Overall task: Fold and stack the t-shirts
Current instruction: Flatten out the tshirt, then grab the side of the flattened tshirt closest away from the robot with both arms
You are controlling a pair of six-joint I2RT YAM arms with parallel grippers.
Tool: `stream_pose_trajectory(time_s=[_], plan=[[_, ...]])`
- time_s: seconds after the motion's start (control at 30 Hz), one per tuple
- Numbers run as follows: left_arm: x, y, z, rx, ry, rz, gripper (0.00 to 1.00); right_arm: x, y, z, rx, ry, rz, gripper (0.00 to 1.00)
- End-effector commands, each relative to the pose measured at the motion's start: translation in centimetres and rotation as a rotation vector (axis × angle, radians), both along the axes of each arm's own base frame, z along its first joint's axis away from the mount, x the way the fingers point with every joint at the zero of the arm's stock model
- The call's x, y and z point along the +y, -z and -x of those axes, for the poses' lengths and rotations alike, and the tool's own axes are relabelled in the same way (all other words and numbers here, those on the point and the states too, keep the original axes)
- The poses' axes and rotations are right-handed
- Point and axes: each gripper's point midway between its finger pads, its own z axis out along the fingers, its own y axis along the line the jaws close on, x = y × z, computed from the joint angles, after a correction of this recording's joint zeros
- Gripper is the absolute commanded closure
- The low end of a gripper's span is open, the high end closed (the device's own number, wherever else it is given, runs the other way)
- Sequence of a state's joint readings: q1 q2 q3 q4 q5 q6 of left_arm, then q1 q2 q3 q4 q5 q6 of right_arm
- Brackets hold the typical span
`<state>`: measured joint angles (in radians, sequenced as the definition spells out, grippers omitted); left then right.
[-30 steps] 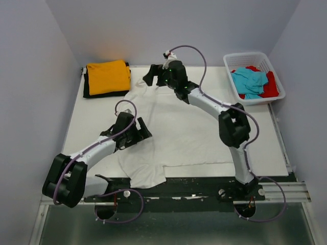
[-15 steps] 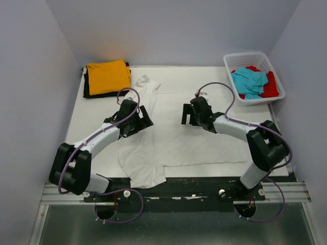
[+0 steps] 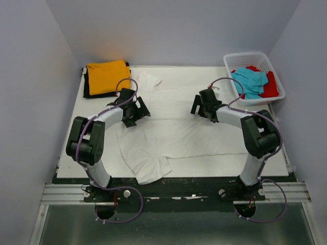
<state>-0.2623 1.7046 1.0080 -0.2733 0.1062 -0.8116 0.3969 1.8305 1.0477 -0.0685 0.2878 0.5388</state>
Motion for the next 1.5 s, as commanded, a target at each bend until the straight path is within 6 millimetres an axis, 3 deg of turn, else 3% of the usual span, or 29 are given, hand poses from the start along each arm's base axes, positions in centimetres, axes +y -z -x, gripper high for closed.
stream_pose_trajectory(time_s=[0.0,0.17,0.23,0.33,0.43,0.53,0.57,0.63,0.83,0.93,1.03,1.2,1.27,1.33,1.47], plan=[[0.4,1.8,-0.9,0.093,0.027,-0.01,0.01,-1.4,3.8,0.3,0.109,0.043,0.02,0.0],[0.2,1.0,-2.4,0.085,0.03,0.008,0.01,-1.1,2.9,-0.4,0.091,0.03,0.008,0.0],[0.1,0.2,-2.8,0.061,0.041,0.012,0.01,-0.9,1.6,-0.8,0.066,0.02,0.002,0.0],[0.8,-2.7,-3.3,-0.007,0.043,-0.038,0.01,-0.5,-1.7,-1.3,0.001,0.003,-0.026,0.0],[1.1,-6.3,-1.9,-0.088,0.048,-0.088,0.01,-0.9,-5.5,-0.7,-0.081,0.022,-0.065,0.0],[0.1,-8.4,1.6,-0.136,0.083,-0.105,0.01,-1.8,-8.0,1.2,-0.15,0.068,-0.11,0.0],[-0.3,-8.0,7.0,-0.108,0.099,-0.16,0.01,-3.8,-9.0,3.9,-0.195,0.16,-0.134,0.0],[-1.3,-6.7,11.5,-0.065,0.165,-0.177,0.01,-4.3,-9.4,5.2,-0.215,0.153,-0.137,0.0],[-1.6,-2.4,24.6,0.134,0.348,-0.288,0.01,-5.5,-9.6,7.3,-0.221,0.202,-0.149,0.0],[-2.4,-0.8,29.8,0.223,0.448,-0.29,0.01,-5.8,-9.8,7.7,-0.235,0.213,-0.16,0.0],[-2.1,-0.7,31.7,0.245,0.443,-0.335,0.05,-6.0,-9.9,8.0,-0.243,0.22,-0.16,0.0],[-4.0,0.7,32.6,0.241,0.498,-0.289,0.17,-6.5,-9.4,8.4,-0.238,0.237,-0.142,0.0],[-4.3,1.7,32.6,0.252,0.502,-0.293,0.24,-6.6,-9.4,8.5,-0.237,0.241,-0.139,0.0],[-4.2,2.7,32.2,0.251,0.486,-0.337,0.38,-6.8,-9.2,8.6,-0.234,0.245,-0.134,0.0],[-2.9,3.4,30.9,0.241,0.388,-0.45,0.43,-7.2,-8.7,8.8,-0.227,0.259,-0.119,0.0]])
